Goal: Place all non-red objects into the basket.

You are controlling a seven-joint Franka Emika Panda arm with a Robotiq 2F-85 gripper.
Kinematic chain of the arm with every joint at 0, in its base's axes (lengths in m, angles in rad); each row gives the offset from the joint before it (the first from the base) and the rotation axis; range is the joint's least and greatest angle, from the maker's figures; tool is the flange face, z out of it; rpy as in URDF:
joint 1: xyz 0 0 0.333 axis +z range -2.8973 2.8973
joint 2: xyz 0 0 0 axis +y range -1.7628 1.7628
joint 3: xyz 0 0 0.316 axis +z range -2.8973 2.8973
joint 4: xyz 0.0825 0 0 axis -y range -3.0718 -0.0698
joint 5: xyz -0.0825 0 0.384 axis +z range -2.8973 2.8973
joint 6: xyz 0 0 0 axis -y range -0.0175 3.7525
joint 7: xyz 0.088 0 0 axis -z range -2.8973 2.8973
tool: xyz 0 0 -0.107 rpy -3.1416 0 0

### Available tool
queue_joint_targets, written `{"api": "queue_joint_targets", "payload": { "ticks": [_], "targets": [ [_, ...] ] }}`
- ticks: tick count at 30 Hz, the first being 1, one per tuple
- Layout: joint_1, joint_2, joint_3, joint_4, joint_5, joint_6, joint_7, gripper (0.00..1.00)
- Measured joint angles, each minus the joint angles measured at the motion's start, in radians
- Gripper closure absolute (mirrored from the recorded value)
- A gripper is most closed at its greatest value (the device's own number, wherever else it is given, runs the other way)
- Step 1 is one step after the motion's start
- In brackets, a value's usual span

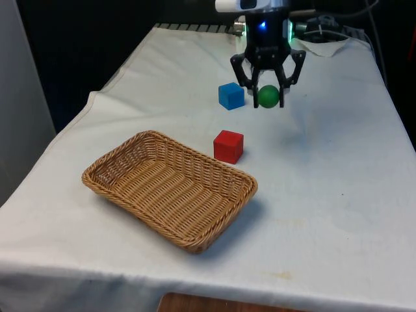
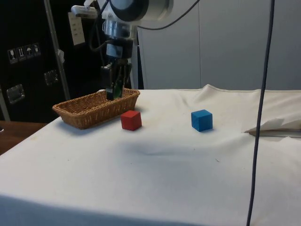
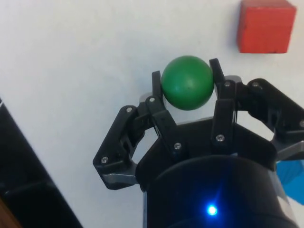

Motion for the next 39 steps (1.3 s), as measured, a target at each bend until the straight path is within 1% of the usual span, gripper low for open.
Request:
{"api": "queue_joint_targets", "payload": {
  "ticks": [5,7,8,13,16,23,24,27,29,31,35,39],
  "targets": [
    [0.0,0.0,-0.017,0.001,-0.017,0.0,0.002,1.0],
    [0.0,0.0,-0.026,0.001,-0.022,0.0,0.002,1.0],
    [0.0,0.0,-0.035,0.002,-0.029,0.0,0.002,1.0],
    [-0.001,0.005,-0.05,0.009,-0.033,0.0,-0.001,1.0],
    [-0.004,0.022,-0.065,0.022,-0.032,0.0,-0.008,1.0],
    [-0.014,0.059,-0.081,0.048,-0.028,0.003,-0.018,1.0],
    [-0.017,0.072,-0.088,0.058,-0.022,0.003,-0.024,1.0],
    [-0.022,0.092,-0.097,0.071,-0.004,0.004,-0.042,1.0],
    [-0.026,0.109,-0.105,0.082,0.017,0.005,-0.062,1.0],
    [-0.026,0.109,-0.105,0.082,0.017,0.005,-0.062,1.0],
    [-0.031,0.129,-0.119,0.097,0.037,0.005,-0.084,1.0],
    [-0.036,0.136,-0.133,0.109,0.048,0.005,-0.099,1.0]
  ]
}}
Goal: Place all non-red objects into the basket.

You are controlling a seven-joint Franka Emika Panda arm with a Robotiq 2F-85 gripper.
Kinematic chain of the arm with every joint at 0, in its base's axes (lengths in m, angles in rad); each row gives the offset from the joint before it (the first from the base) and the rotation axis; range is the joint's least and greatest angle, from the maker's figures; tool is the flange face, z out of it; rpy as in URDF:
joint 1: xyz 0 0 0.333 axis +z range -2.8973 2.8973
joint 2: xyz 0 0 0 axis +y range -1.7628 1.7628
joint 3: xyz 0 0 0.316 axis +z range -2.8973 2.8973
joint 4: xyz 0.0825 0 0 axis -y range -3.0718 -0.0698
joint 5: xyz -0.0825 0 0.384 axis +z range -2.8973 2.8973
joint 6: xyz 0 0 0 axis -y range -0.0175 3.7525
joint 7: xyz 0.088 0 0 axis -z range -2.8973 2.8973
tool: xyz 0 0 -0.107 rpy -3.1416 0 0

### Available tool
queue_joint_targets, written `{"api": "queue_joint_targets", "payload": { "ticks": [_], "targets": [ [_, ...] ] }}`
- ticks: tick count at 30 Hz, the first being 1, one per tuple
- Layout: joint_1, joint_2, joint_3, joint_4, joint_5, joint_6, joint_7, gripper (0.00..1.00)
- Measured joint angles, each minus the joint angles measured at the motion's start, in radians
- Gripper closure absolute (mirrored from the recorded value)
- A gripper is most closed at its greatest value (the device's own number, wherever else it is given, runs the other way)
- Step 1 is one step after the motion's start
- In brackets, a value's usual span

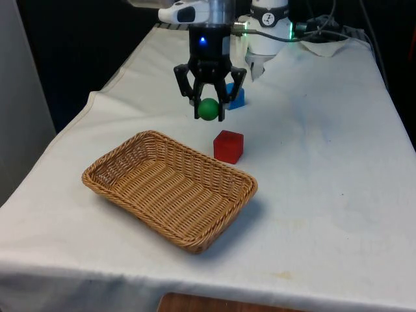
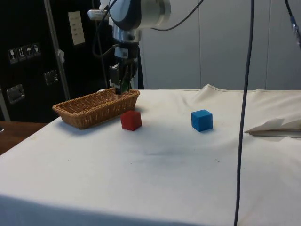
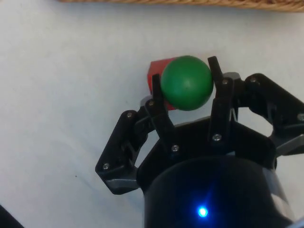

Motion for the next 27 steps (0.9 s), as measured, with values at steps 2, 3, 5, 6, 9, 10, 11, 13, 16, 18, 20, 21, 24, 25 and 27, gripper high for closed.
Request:
{"api": "queue_joint_targets", "payload": {
  "ticks": [2,3,5,6,9,10,11,13,16,18,20,21,24,25,27],
  "targets": [
    [-0.002,0.003,-0.005,0.006,0.0,0.0,0.0,1.0],
    [-0.003,0.005,-0.008,0.009,0.0,0.0,0.0,1.0],
    [-0.004,0.008,-0.012,0.016,0.0,0.0,0.0,1.0],
    [-0.005,0.009,-0.014,0.019,0.0,0.0,0.0,1.0],
    [-0.007,0.02,-0.025,0.033,0.0,0.0,0.0,1.0],
    [-0.007,0.023,-0.027,0.037,0.0,0.001,0.0,1.0],
    [-0.007,0.023,-0.027,0.037,0.0,0.001,0.0,1.0],
    [-0.007,0.029,-0.031,0.043,0.001,0.003,0.002,1.0],
    [-0.008,0.035,-0.037,0.048,0.002,0.011,0.006,1.0],
    [-0.009,0.041,-0.041,0.05,0.003,0.022,0.01,1.0],
    [-0.009,0.043,-0.042,0.051,0.004,0.026,0.012,1.0],
    [-0.009,0.046,-0.044,0.052,0.004,0.032,0.015,1.0],
    [-0.009,0.053,-0.048,0.055,0.008,0.042,0.02,1.0],
    [-0.01,0.057,-0.049,0.057,0.011,0.044,0.022,1.0],
    [-0.01,0.061,-0.05,0.059,0.015,0.046,0.024,1.0]
  ]
}}
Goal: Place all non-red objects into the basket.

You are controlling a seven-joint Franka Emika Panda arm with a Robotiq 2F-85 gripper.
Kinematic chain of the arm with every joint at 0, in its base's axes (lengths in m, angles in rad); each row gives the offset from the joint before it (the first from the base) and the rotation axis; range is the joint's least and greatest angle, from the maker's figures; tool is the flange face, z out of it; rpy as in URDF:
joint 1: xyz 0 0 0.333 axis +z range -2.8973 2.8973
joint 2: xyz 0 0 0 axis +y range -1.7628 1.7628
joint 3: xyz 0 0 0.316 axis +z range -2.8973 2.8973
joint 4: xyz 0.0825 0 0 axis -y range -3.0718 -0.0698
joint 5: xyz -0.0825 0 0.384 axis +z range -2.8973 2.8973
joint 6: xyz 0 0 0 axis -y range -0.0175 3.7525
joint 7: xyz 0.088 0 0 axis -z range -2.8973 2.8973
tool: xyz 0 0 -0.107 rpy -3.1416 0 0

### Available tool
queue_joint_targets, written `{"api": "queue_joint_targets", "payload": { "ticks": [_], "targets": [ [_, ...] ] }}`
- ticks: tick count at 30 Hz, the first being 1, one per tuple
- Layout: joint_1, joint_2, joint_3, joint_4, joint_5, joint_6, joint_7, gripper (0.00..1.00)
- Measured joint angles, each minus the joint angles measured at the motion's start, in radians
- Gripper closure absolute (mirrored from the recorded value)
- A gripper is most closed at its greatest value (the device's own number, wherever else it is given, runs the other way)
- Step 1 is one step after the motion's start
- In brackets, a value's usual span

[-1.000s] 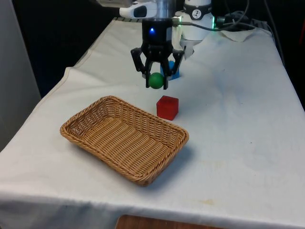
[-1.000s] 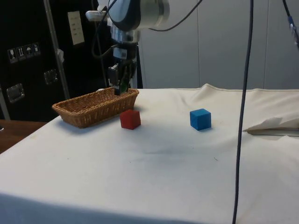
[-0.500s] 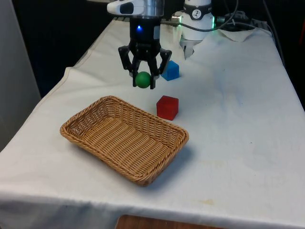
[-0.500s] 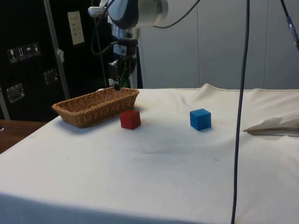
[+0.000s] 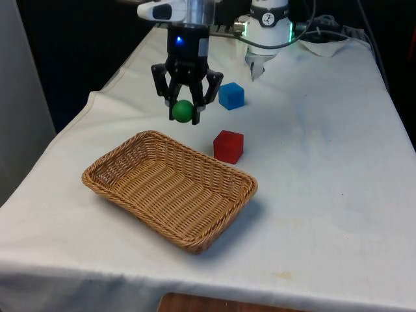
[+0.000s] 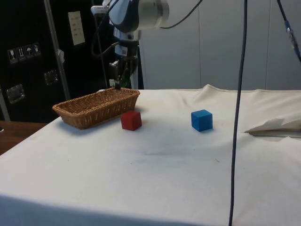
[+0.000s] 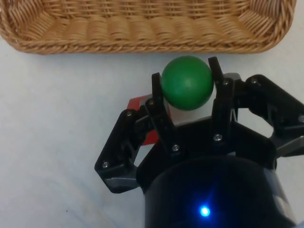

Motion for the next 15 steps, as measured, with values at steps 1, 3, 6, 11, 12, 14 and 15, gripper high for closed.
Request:
{"api": "queue_joint_targets", "payload": {
  "ticks": [1,3,6,11,12,14,15],
  "targets": [
    [0.0,0.004,-0.001,0.002,0.004,0.003,0.0,1.0],
    [-0.001,0.015,-0.001,0.01,0.011,0.007,0.003,1.0],
    [-0.004,0.051,-0.002,0.041,0.027,0.008,0.01,1.0],
    [-0.008,0.115,-0.002,0.096,0.067,0.007,0.012,1.0],
    [-0.009,0.129,-0.002,0.109,0.076,0.006,0.011,1.0],
    [-0.013,0.157,-0.002,0.134,0.098,0.005,0.006,1.0],
    [-0.015,0.17,-0.002,0.147,0.109,0.004,0.003,1.0]
  ]
}}
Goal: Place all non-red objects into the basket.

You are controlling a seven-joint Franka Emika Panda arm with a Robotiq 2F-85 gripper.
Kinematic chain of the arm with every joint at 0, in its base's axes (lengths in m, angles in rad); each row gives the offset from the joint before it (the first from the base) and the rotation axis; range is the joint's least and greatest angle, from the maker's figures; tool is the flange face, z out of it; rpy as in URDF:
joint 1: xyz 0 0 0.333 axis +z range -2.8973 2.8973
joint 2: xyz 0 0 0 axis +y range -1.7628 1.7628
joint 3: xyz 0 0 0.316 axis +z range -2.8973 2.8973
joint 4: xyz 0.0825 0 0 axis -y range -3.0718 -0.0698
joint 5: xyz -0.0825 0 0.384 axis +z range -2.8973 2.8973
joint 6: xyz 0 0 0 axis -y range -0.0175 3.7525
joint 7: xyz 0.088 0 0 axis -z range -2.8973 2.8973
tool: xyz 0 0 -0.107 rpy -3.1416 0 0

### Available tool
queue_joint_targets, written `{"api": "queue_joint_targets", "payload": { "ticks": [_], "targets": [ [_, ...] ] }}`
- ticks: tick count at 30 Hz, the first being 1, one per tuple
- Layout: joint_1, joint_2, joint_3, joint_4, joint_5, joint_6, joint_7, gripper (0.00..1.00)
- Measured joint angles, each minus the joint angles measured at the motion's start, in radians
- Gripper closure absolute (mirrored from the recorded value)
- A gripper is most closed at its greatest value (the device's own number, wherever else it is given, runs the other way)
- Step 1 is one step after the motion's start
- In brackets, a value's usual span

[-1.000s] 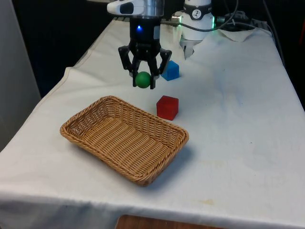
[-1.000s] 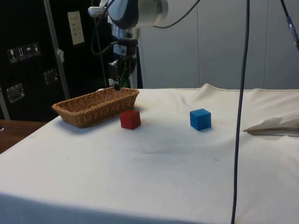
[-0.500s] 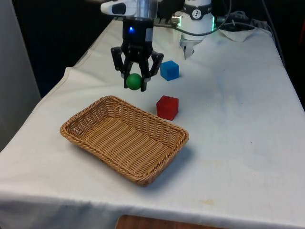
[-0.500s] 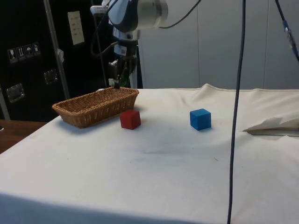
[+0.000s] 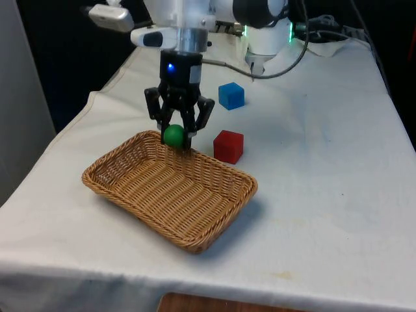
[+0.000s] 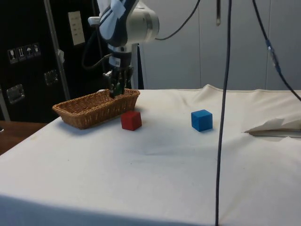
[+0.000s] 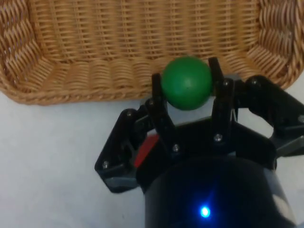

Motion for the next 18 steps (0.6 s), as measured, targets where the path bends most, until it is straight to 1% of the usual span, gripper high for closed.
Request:
{"api": "queue_joint_targets", "payload": {
  "ticks": [1,2,3,4,8,10,11,15,16,17,18],
  "targets": [
    [0.0,0.0,0.0,0.0,0.0,0.0,0.0,1.0],
    [-0.002,0.013,0.0,0.011,0.013,-0.001,-0.004,1.0],
    [-0.005,0.025,0.0,0.021,0.025,-0.002,-0.009,1.0],
    [-0.01,0.045,0.0,0.039,0.05,-0.003,-0.02,1.0],
    [-0.02,0.078,-0.002,0.069,0.095,-0.003,-0.041,1.0],
    [-0.022,0.084,-0.004,0.076,0.104,-0.004,-0.046,1.0],
    [-0.027,0.093,-0.01,0.088,0.118,-0.011,-0.056,1.0],
    [-0.035,0.1,-0.017,0.104,0.141,-0.029,-0.077,1.0],
    [-0.036,0.101,-0.019,0.106,0.146,-0.033,-0.082,0.94],
    [-0.036,0.101,-0.02,0.108,0.149,-0.035,-0.085,0.85],
    [-0.037,0.102,-0.02,0.108,0.151,-0.036,-0.087,0.71]
  ]
}}
